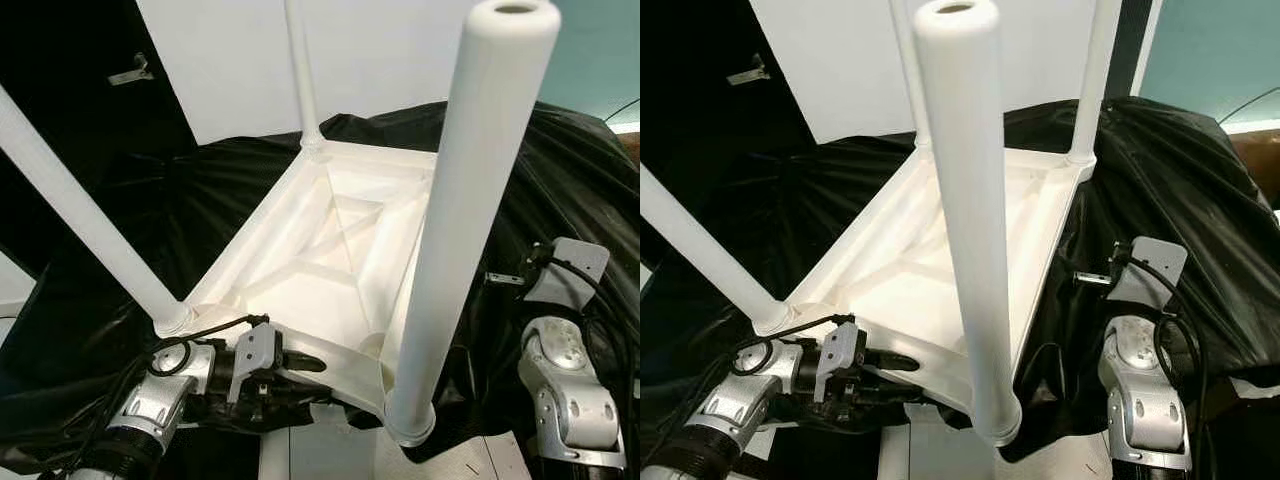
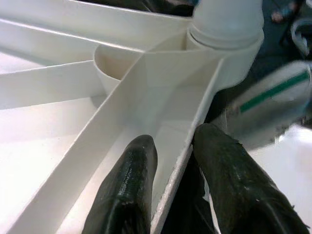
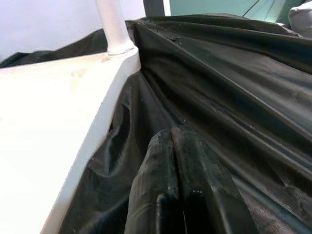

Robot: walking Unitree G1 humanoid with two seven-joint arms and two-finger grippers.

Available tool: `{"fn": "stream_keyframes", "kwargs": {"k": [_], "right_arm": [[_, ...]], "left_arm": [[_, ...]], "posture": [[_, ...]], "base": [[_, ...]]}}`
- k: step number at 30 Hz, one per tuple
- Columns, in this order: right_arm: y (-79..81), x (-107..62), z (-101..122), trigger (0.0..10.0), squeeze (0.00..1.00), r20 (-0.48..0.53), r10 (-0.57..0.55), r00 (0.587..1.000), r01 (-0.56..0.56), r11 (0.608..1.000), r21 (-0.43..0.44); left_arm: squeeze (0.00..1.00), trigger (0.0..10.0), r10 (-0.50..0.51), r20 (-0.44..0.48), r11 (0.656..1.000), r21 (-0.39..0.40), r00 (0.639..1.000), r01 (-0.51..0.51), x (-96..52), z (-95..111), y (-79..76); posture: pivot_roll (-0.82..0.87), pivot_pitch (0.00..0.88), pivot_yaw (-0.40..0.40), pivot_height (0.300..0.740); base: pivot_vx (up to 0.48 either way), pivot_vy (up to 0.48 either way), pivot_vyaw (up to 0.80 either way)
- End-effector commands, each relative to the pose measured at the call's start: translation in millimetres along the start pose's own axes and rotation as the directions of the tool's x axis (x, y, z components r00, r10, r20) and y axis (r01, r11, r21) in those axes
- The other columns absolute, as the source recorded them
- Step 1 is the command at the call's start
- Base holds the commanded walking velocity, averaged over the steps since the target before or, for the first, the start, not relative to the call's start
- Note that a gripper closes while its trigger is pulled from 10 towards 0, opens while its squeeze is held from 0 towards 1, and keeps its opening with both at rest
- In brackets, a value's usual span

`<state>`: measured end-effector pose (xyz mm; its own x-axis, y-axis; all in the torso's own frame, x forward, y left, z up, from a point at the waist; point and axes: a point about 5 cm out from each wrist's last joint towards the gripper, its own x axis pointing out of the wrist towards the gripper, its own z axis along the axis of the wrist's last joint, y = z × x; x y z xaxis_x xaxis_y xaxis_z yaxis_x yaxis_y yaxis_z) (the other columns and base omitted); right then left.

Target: Building children table

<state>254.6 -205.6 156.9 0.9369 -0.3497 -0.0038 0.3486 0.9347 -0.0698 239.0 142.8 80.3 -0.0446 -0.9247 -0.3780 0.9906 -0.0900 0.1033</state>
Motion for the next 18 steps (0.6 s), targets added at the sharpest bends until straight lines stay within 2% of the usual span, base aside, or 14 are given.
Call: {"fn": "stream_keyframes", "kwargs": {"k": [1, 6, 7, 8, 10, 12, 14, 17, 18], "right_arm": [[1.3, 0.8, 2, 10.0, 0.0, 0.007, 0.0, 1.0, 0.0, 1.0, 0.006], [1.4, 0.9, 2, 10.0, 0.0, 0.008, -0.004, 1.0, 0.004, 1.0, 0.01], [1.5, 0.9, 2, 10.0, 0.0, 0.007, -0.004, 1.0, 0.004, 1.0, 0.011], [1.5, 1.0, 2, 10.0, 0.0, 0.007, -0.004, 1.0, 0.004, 1.0, 0.012], [1.6, 1.0, 2, 10.0, 0.0, 0.007, -0.004, 1.0, 0.004, 1.0, 0.013], [1.6, 1.8, 3, 10.0, 0.0, 0.009, -0.003, 1.0, 0.003, 1.0, 0.015], [1.5, 2.3, 3, 10.0, 0.0, 0.009, -0.003, 1.0, 0.003, 1.0, 0.016], [1.5, 3.3, 3, 10.0, 0.0, 0.009, -0.002, 1.0, 0.002, 1.0, 0.017], [1.5, 3.3, 3, 10.0, 0.0, 0.009, -0.002, 1.0, 0.002, 1.0, 0.017]], "left_arm": [[0.0, 10.0, -0.171, -0.097, 0.98, -0.123, 0.981, 0.158, 5.8, -28, -26.0], [0.0, 10.0, -0.105, -0.042, 0.992, -0.079, 0.994, 0.101, 8.4, -22, -17.6], [0.0, 8.0, -0.091, -0.032, 0.993, -0.078, 0.995, 0.089, 8.7, -21, -15.8], [0.0, 0.0, -0.076, -0.036, 0.994, -0.077, 0.996, 0.073, 8.7, -21, -13.7], [0.0, 0.0, -0.064, -0.04, 0.995, -0.075, 0.997, 0.061, 8.7, -21, -12.2], [0.0, 0.0, 0.047, -0.112, 0.995, -0.077, 0.993, -0.056, 11.3, -26, -1.0], [0.0, 0.0, 0.104, -0.149, 0.991, -0.071, 0.983, -0.115, 13.2, -28, 4.4], [0.0, 0.0, 0.183, -0.158, 0.971, -0.128, 0.97, -0.204, 17.6, -30, 10.6], [0.0, 0.0, 0.183, -0.158, 0.971, -0.128, 0.97, -0.204, 17.6, -30, 10.6]], "posture": [[-0.07, 0.0, 0.079, 0.74], [-0.07, 0.0, 0.079, 0.74], [-0.07, 0.0, 0.079, 0.74], [-0.06, 0.0, 0.08, 0.74], [-0.06, 0.0, 0.08, 0.74], [-0.06, 0.0, 0.081, 0.74], [-0.06, 0.0, 0.079, 0.74], [-0.06, 0.0, 0.078, 0.74], [-0.06, 0.0, 0.078, 0.74]], "base": [[0.0, 0.0, 0.0], [0.0, 0.0, 0.0], [0.0, 0.0, 0.0], [0.0, 0.0, 0.0], [0.0, 0.0, 0.0], [0.0, 0.0, 0.0], [0.0, 0.0, 0.0], [0.0, 0.0, 0.0], [0.0, 0.0, 0.0]]}}
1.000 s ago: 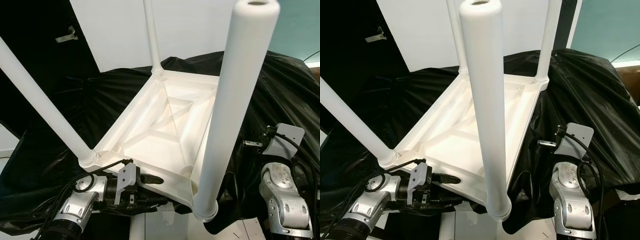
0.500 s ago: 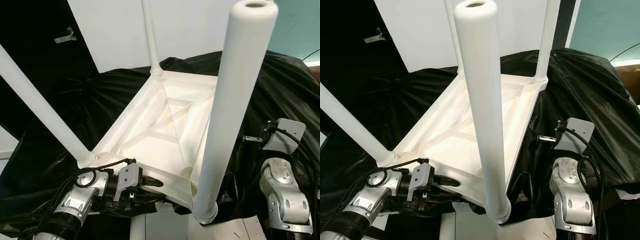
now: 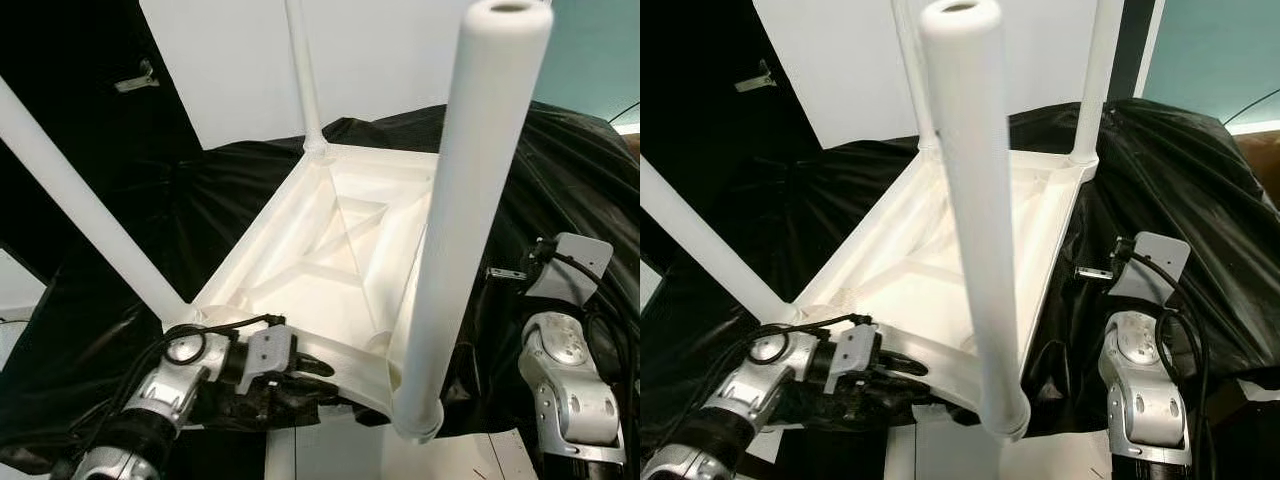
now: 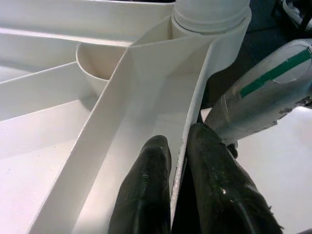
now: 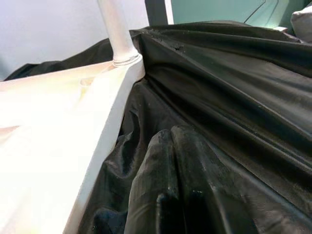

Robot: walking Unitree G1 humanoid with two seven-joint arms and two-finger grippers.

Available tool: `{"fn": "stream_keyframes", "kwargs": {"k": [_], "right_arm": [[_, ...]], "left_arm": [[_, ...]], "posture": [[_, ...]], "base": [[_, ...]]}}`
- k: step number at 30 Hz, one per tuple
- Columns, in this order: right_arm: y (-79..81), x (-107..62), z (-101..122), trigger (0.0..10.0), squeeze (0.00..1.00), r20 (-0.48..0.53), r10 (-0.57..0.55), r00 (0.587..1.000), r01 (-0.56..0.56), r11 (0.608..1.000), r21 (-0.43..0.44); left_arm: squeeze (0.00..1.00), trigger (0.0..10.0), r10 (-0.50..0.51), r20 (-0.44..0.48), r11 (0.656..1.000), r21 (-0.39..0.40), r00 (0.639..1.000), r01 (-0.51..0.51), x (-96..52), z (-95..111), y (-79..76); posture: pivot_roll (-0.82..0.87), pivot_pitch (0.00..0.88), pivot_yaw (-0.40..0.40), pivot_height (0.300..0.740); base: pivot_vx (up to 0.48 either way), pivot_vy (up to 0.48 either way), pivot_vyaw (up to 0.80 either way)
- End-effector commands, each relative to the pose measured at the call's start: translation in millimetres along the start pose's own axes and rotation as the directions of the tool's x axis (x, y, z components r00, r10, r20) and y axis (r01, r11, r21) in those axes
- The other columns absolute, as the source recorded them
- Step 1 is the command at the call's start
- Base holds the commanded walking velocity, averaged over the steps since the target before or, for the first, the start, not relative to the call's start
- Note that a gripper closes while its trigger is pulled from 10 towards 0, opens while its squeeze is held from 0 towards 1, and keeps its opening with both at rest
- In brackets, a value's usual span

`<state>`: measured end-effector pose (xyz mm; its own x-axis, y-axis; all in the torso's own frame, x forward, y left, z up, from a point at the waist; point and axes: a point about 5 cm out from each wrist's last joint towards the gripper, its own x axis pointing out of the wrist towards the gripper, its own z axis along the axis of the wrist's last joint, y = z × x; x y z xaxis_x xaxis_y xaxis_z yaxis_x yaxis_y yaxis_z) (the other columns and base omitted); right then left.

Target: Building children table

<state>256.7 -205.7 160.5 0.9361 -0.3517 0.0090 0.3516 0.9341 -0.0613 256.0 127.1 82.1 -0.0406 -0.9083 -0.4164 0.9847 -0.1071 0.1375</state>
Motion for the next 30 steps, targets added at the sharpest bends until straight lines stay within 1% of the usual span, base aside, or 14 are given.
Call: {"fn": "stream_keyframes", "kwargs": {"k": [1, 6, 9, 11, 13, 14, 15, 16, 17, 22, 24, 25, 26, 30], "right_arm": [[1.2, 1.3, 0, 10.0, 0.0, -0.003, 0.001, 1.0, -0.001, 1.0, 0.009], [1.1, 2.1, 0, 10.0, 0.0, -0.004, 0.005, 1.0, -0.004, 1.0, 0.008], [1.2, 2.2, 0, 10.0, 0.0, -0.004, 0.005, 1.0, -0.005, 1.0, 0.008], [1.4, 2.5, 0, 10.0, 0.0, -0.005, 0.006, 1.0, -0.006, 1.0, 0.008], [1.9, 2.9, 0, 10.0, 0.0, -0.005, 0.008, 1.0, -0.008, 1.0, 0.008], [2.3, 3.1, 0, 10.0, 0.0, -0.006, 0.01, 1.0, -0.01, 1.0, 0.008], [2.3, 3.1, 0, 10.0, 0.0, -0.006, 0.01, 1.0, -0.01, 1.0, 0.008], [2.7, 3.2, 0, 10.0, 0.0, -0.006, 0.011, 1.0, -0.011, 1.0, 0.008], [3.2, 3.4, 0, 10.0, 0.0, -0.006, 0.013, 1.0, -0.013, 1.0, 0.007], [3.9, 4.0, 0, 10.0, 0.0, -0.007, 0.017, 1.0, -0.017, 1.0, 0.007], [4.4, 3.8, -1, 10.0, 0.0, -0.009, 0.019, 1.0, -0.019, 1.0, 0.007], [4.9, 3.6, -1, 10.0, 0.0, -0.01, 0.02, 1.0, -0.02, 1.0, 0.007], [5.7, 3.4, -1, 10.0, 0.0, -0.012, 0.022, 1.0, -0.022, 1.0, 0.007], [6.3, 3.4, -2, 10.0, 0.0, -0.012, 0.023, 1.0, -0.023, 1.0, 0.008]], "left_arm": [[0.0, 0.0, 0.183, -0.123, 0.963, -0.177, 0.975, -0.203, 6.2, -35, -8.9], [0.0, 0.0, 0.304, -0.17, 0.92, -0.205, 0.938, -0.335, 8.3, -38, 0.5], [0.0, 0.0, 0.326, -0.189, 0.91, -0.203, 0.926, -0.361, 8.6, -40, 2.3], [0.0, 0.0, 0.382, -0.21, 0.888, -0.185, 0.9, -0.42, 9.5, -42, 6.5], [0.0, 0.0, 0.407, -0.177, 0.885, -0.167, 0.896, -0.435, 11.5, -37, 9.0], [0.0, 5.4, 0.403, -0.159, 0.891, -0.158, 0.901, -0.427, 12.2, -35, 9.2], [0.0, 5.4, 0.403, -0.159, 0.891, -0.158, 0.901, -0.427, 12.2, -35, 9.2], [0.05, 10.0, 0.398, -0.136, 0.896, -0.154, 0.907, -0.416, 12.2, -31, 9.3], [1.0, 10.0, 0.371, -0.11, 0.909, -0.162, 0.922, -0.385, 11.8, -28, 8.0], [1.0, 10.0, 0.289, 0.005, 0.946, -0.152, 0.957, -0.285, 11.5, -17, 2.5], [1.0, 10.0, 0.216, 0.118, 0.969, -0.148, 0.969, -0.197, 10.5, -6, -3.7], [0.26, 10.0, 0.186, 0.157, 0.977, -0.137, 0.97, -0.165, 8.8, -2, -5.9], [0.0, 10.0, 0.158, 0.182, 0.983, -0.127, 0.971, -0.136, 6.4, 1, -7.8], [0.0, 10.0, 0.141, 0.193, 0.986, -0.118, 0.971, -0.12, 4.8, 2, -8.7]], "posture": [[-0.06, 0.0, 0.078, 0.74], [-0.06, 0.0, 0.075, 0.74], [-0.06, 0.0, 0.075, 0.74], [-0.06, 0.0, 0.075, 0.74], [-0.06, 0.0, 0.074, 0.74], [-0.06, 0.0, 0.074, 0.74], [-0.06, 0.0, 0.074, 0.74], [-0.06, 0.0, 0.074, 0.74], [-0.06, 0.0, 0.072, 0.74], [-0.05, 0.0, 0.072, 0.74], [-0.05, 0.0, 0.072, 0.74], [-0.05, 0.0, 0.073, 0.74], [-0.05, 0.0, 0.073, 0.74], [-0.05, 0.0, 0.073, 0.74]], "base": [[0.0, 0.0, 0.0], [0.0, 0.0, 0.0], [0.0, 0.0, 0.0], [0.0, 0.0, 0.0], [0.0, 0.0, 0.0], [0.0, 0.0, 0.0], [0.0, 0.0, 0.0], [0.0, 0.0, 0.0], [0.0, 0.0, 0.0], [0.0, 0.0, 0.0], [0.0, 0.0, 0.0], [0.0, 0.0, 0.0], [0.0, 0.0, 0.0], [0.0, 0.0, 0.0]]}}
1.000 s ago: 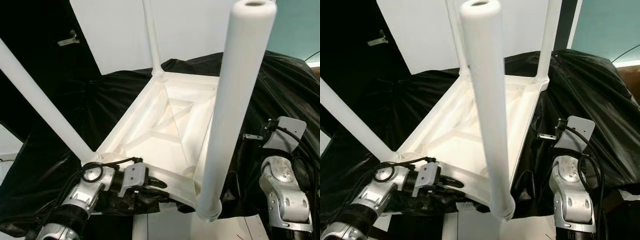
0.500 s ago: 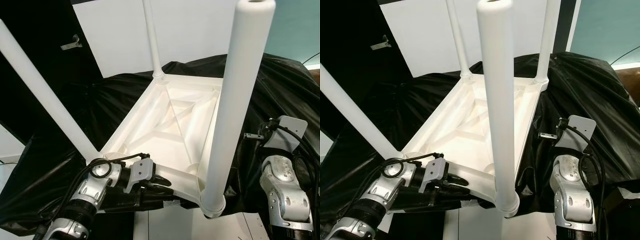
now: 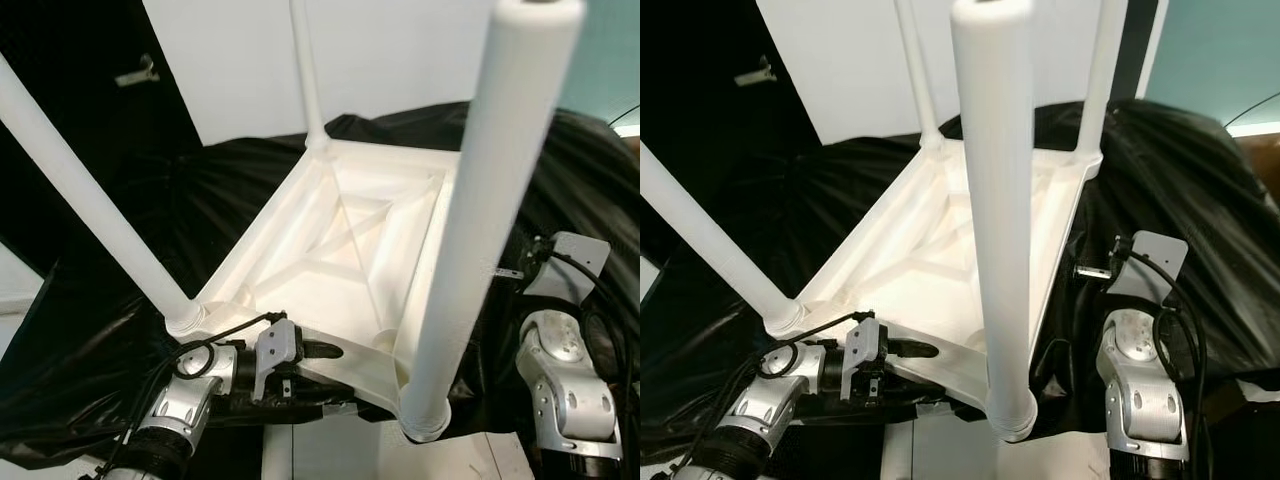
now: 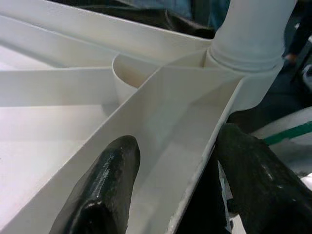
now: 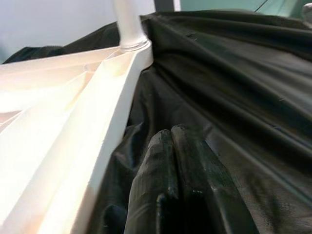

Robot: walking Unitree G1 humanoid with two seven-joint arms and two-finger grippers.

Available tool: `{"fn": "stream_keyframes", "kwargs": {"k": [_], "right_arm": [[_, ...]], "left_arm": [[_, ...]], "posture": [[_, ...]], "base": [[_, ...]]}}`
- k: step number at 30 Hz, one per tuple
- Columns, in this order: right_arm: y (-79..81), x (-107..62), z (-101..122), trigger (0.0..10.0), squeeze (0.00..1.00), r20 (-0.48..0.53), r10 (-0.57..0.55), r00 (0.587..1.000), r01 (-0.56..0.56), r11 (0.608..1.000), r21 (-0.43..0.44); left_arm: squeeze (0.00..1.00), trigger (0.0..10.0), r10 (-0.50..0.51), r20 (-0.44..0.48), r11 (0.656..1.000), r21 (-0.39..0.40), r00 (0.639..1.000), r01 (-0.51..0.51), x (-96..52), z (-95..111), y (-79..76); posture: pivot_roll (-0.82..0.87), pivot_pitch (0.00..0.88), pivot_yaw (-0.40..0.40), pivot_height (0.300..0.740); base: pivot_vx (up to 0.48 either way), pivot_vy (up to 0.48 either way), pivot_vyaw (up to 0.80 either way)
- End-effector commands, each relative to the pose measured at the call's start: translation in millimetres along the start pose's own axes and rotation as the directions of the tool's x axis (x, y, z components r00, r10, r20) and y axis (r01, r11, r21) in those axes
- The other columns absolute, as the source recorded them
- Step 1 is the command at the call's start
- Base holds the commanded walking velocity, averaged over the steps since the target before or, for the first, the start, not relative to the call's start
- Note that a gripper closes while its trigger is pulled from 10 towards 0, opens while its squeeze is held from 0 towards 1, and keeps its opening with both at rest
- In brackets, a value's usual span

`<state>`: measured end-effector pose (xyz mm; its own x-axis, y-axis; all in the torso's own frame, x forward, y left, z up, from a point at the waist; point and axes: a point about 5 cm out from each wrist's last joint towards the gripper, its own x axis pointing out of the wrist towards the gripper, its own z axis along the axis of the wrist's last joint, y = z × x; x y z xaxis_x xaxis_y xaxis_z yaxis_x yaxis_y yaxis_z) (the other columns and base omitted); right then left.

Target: Building children table

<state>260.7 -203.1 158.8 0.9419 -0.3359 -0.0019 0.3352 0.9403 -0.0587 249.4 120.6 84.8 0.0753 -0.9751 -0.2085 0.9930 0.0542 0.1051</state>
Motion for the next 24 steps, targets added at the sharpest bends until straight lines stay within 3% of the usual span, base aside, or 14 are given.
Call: {"fn": "stream_keyframes", "kwargs": {"k": [1, 4, 7, 12, 15, 16, 21, 22, 23, 24], "right_arm": [[3.6, 0.5, 0, 10.0, 0.0, -0.004, 0.008, 1.0, -0.008, 1.0, 0.007], [4.1, 0.3, -1, 10.0, 0.0, -0.005, 0.008, 1.0, -0.008, 1.0, 0.008], [3.9, -0.1, -1, 10.0, 0.0, -0.007, 0.005, 1.0, -0.005, 1.0, 0.01], [3.5, -1.1, -2, 10.0, 0.0, -0.008, 0.001, 1.0, -0.001, 1.0, 0.01], [2.9, -2.2, -3, 10.0, 0.0, -0.012, -0.005, 1.0, 0.005, 1.0, 0.012], [4.1, -3.1, -5, 10.0, 0.0, -0.017, -0.003, 1.0, 0.003, 1.0, 0.013], [5.3, -3.1, -6, 10.0, 0.0, -0.02, 0.002, 1.0, -0.002, 1.0, 0.012], [5.1, -2.7, -5, 10.0, 0.0, -0.019, 0.001, 1.0, -0.001, 1.0, 0.013], [4.5, -1.9, -5, 10.0, 0.0, -0.018, -0.001, 1.0, 0.001, 1.0, 0.013], [4.5, -1.9, -5, 10.0, 0.0, -0.018, -0.001, 1.0, 0.001, 1.0, 0.013]], "left_arm": [[0.0, 10.0, -0.027, 0.02, 0.999, -0.019, 0.999, 0.028, -5.1, -1, -3.1], [0.0, 10.0, -0.023, 0.048, 0.999, -0.021, 0.999, 0.024, -8.7, 2, -1.8], [0.0, 10.0, 0.01, 0.132, 1.0, -0.025, 0.991, -0.007, -15.3, 12, 3.4], [0.0, 10.0, 0.121, 0.191, 0.992, -0.057, 0.974, -0.112, -24.6, 16, 12.9], [0.0, 10.0, 0.21, 0.238, 0.977, -0.092, 0.948, -0.194, -29.1, 15, 13.2], [0.0, 10.0, 0.282, 0.267, 0.959, -0.119, 0.921, -0.259, -32.1, 10, 7.5], [0.0, 10.0, 0.381, 0.284, 0.925, -0.129, 0.88, -0.359, -35.7, 7, 6.1], [0.0, 10.0, 0.466, 0.301, 0.885, -0.146, 0.832, -0.443, -40.0, 7, 9.3], [0.0, 10.0, 0.615, 0.316, 0.786, -0.177, 0.722, -0.592, -51.3, 8, 15.0], [0.0, 10.0, 0.615, 0.316, 0.786, -0.177, 0.722, -0.592, -51.3, 8, 15.0]], "posture": [[-0.05, 0.0, 0.077, 0.74], [-0.05, 0.0, 0.079, 0.74], [-0.05, 0.0, 0.081, 0.74], [-0.05, 0.0, 0.088, 0.74], [-0.05, 0.0, 0.089, 0.74], [-0.05, 0.0, 0.089, 0.74], [-0.04, 0.0, 0.089, 0.74], [-0.04, 0.0, 0.09, 0.74], [-0.03, 0.0, 0.088, 0.74], [-0.03, 0.0, 0.088, 0.74]], "base": [[0.0, 0.0, 0.0], [0.0, 0.0, 0.0], [0.0, 0.0, 0.0], [0.0, 0.0, 0.0], [0.0, 0.0, 0.0], [0.0, 0.0, 0.0], [0.0, 0.0, 0.0], [0.0, 0.0, 0.0], [0.0, 0.0, 0.0], [0.0, 0.0, 0.0]]}}
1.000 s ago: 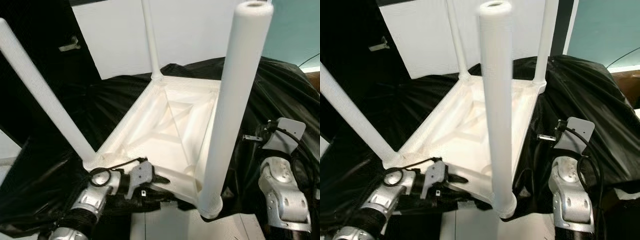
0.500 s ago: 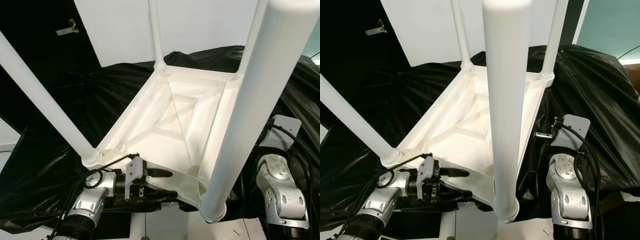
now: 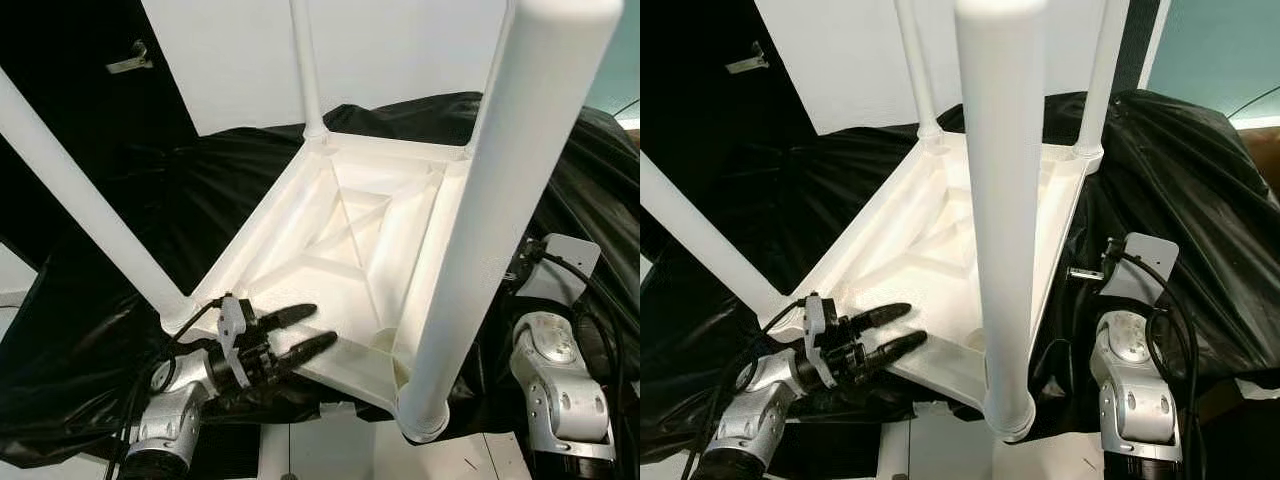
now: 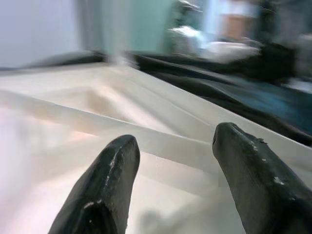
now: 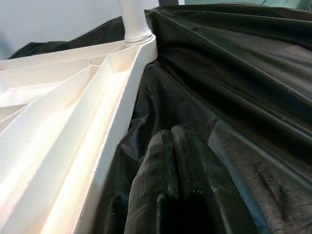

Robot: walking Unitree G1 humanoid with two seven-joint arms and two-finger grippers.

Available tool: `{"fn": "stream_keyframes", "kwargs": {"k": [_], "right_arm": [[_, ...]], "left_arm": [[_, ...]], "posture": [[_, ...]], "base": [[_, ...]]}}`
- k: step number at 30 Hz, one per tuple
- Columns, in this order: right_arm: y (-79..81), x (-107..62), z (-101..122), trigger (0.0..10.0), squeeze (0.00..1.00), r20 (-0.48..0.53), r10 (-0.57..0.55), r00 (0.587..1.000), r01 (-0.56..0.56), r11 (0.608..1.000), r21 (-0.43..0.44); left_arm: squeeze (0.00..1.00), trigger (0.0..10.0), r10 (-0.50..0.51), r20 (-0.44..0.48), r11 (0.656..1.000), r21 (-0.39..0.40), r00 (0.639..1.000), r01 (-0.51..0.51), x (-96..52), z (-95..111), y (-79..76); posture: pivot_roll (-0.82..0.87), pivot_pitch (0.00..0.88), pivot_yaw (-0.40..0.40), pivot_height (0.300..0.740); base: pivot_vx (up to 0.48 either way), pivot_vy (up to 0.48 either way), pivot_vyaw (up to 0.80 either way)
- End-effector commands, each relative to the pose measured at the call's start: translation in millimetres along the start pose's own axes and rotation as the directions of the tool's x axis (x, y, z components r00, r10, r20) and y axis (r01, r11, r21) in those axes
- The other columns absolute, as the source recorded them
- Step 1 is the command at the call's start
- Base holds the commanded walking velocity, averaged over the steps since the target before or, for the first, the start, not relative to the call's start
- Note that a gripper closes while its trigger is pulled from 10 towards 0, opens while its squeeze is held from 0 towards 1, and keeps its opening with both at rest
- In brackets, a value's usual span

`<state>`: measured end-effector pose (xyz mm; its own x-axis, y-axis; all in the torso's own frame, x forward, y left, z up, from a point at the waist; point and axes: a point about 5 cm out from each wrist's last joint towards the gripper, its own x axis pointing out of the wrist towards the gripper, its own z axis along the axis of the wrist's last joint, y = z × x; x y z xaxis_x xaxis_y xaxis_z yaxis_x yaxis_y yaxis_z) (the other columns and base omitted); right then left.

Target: Building children table

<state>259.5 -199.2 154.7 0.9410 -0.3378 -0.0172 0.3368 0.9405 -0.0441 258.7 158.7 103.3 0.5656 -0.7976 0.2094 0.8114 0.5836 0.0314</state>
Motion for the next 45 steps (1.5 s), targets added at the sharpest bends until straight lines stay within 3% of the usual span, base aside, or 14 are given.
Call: {"fn": "stream_keyframes", "kwargs": {"k": [1, 3, 5, 7, 11, 15, 21, 24, 26, 27, 32, 37, 39, 45], "right_arm": [[0.7, 0.9, -1, 10.0, 0.0, -0.003, 0.0, 1.0, 0.0, 1.0, -0.002], [0.9, 0.9, -1, 10.0, 0.0, -0.004, 0.0, 1.0, 0.0, 1.0, -0.002], [2.7, 1.0, -2, 10.0, 0.0, -0.007, 0.005, 1.0, -0.005, 1.0, -0.002], [4.3, 0.9, -3, 10.0, 0.0, -0.008, 0.01, 1.0, -0.01, 1.0, -0.001], [6.5, 0.8, -3, 10.0, 0.0, -0.011, 0.018, 1.0, -0.018, 1.0, 0.0], [9.7, 2.7, -5, 10.0, 0.0, -0.016, 0.029, 0.999, -0.029, 1.0, -0.001], [13.0, 4.3, -6, 10.0, 0.0, -0.016, 0.044, 0.999, -0.044, 0.999, -0.001], [15.0, 4.8, -6, 10.0, 0.0, -0.016, 0.053, 0.998, -0.053, 0.999, -0.002], [16.3, 5.4, -6, 10.0, 0.0, -0.018, 0.059, 0.998, -0.059, 0.998, -0.002], [16.3, 5.4, -6, 10.0, 0.0, -0.018, 0.059, 0.998, -0.059, 0.998, -0.002], [21.6, 8.2, -6, 10.0, 0.0, -0.013, 0.085, 0.996, -0.085, 0.996, -0.007], [21.9, 10.6, -3, 10.0, 0.0, -0.005, 0.085, 0.996, -0.085, 0.996, -0.007], [20.3, 10.2, -2, 10.0, 0.0, -0.001, 0.079, 0.997, -0.079, 0.997, -0.008], [16.1, 8.6, -3, 10.0, 0.0, 0.0, 0.062, 0.998, -0.062, 0.998, -0.011]], "left_arm": [[0.0, 10.0, 0.167, 0.028, 0.985, 0.036, 0.986, -0.168, -11.5, 4, 12.1], [0.0, 10.0, 0.239, 0.036, 0.969, 0.053, 0.97, -0.241, -16.5, 5, 16.1], [0.0, 10.0, 0.413, 0.07, 0.908, 0.046, 0.908, -0.417, -32.4, 9, 22.6], [0.0, 10.0, 0.445, 0.075, 0.894, 0.025, 0.892, -0.448, -38.8, 9, 20.4], [0.0, 10.0, 0.457, 0.072, 0.889, 0.002, 0.886, -0.459, -47.0, 8, 13.8], [0.05, 10.0, 0.396, 0.055, 0.918, 0.002, 0.917, -0.396, -62.7, 9, -12.5], [0.04, 10.0, 0.411, 0.049, 0.91, 0.033, 0.91, -0.413, -72.8, 16, -18.0], [0.04, 10.0, 0.47, 0.054, 0.88, 0.051, 0.881, -0.473, -83.6, 22, -15.6], [0.04, 10.0, 0.575, 0.073, 0.809, 0.101, 0.815, -0.58, -91.3, 27, -3.7], [0.04, 10.0, 0.575, 0.073, 0.809, 0.101, 0.815, -0.58, -91.3, 27, -3.7], [0.02, 10.0, 0.718, 0.128, 0.665, 0.162, 0.684, -0.729, -91.1, 37, 28.9], [0.02, 10.0, 0.735, 0.091, 0.648, 0.195, 0.672, -0.736, -88.7, 32, 36.5], [0.02, 10.0, 0.766, 0.072, 0.615, 0.208, 0.639, -0.76, -89.0, 28, 40.8], [0.03, 10.0, 0.767, 0.041, 0.617, 0.227, 0.641, -0.753, -92.5, 19, 37.4]], "posture": [[-0.03, 0.0, 0.088, 0.74], [-0.01, 0.0, 0.088, 0.74], [0.0, 0.0, 0.085, 0.74], [0.01, 0.0, 0.085, 0.74], [0.02, 0.0, 0.083, 0.74], [0.04, 0.0, 0.083, 0.74], [0.07, 0.0, 0.078, 0.74], [0.07, 0.0, 0.076, 0.74], [0.08, 0.0, 0.072, 0.74], [0.08, 0.0, 0.072, 0.74], [0.09, 0.0, 0.06, 0.74], [0.08, 0.0, 0.061, 0.74], [0.06, 0.0, 0.066, 0.74], [0.05, 0.0, 0.069, 0.74]], "base": [[0.0, 0.0, 0.0], [0.0, 0.0, 0.0], [0.0, 0.0, 0.0], [0.0, 0.0, 0.0], [0.0, 0.0, 0.0], [0.0, 0.0, 0.0], [0.0, 0.0, 0.0], [0.0, 0.0, 0.0], [0.0, 0.0, 0.0], [0.0, 0.0, 0.0], [0.0, 0.0, 0.0], [0.0, 0.0, 0.0], [0.0, 0.0, 0.0], [0.0, 0.0, 0.0]]}}
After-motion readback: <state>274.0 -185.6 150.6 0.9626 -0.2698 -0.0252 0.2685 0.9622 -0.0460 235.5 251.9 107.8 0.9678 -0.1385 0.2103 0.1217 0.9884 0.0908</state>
